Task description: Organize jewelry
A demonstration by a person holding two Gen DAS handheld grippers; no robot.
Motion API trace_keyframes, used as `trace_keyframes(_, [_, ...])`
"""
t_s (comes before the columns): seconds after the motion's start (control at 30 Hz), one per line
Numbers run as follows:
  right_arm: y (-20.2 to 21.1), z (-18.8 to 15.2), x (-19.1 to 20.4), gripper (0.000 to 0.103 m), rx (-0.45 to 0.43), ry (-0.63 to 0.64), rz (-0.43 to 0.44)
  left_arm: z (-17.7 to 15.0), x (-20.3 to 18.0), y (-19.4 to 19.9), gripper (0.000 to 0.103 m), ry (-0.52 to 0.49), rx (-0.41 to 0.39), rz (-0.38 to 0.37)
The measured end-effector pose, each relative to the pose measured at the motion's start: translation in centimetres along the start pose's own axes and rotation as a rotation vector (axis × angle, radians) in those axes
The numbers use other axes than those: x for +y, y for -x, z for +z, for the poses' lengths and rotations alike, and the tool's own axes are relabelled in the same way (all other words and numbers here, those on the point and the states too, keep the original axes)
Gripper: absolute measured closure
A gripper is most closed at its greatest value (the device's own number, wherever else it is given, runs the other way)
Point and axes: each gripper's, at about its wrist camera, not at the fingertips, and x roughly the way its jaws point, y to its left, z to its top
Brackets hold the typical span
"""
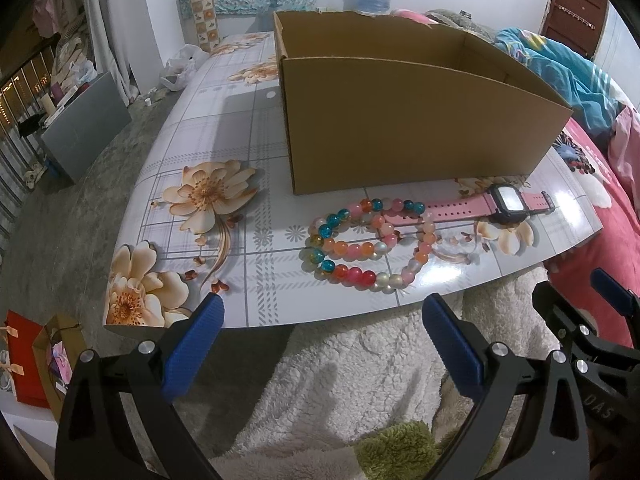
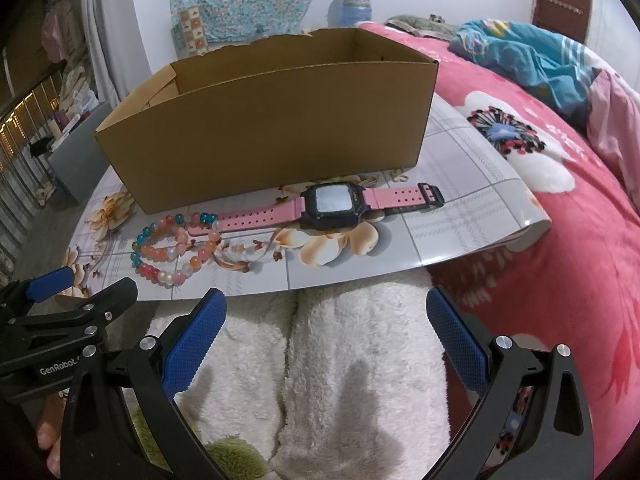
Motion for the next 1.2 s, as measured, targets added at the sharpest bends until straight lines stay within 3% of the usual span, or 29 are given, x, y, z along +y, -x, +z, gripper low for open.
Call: trace_keyframes(1.2, [0.08, 0.34, -0.30, 0.007, -0.001, -0.010, -0.007, -0.49, 0.54, -0.19, 0.006, 0.007, -0.015, -0.013])
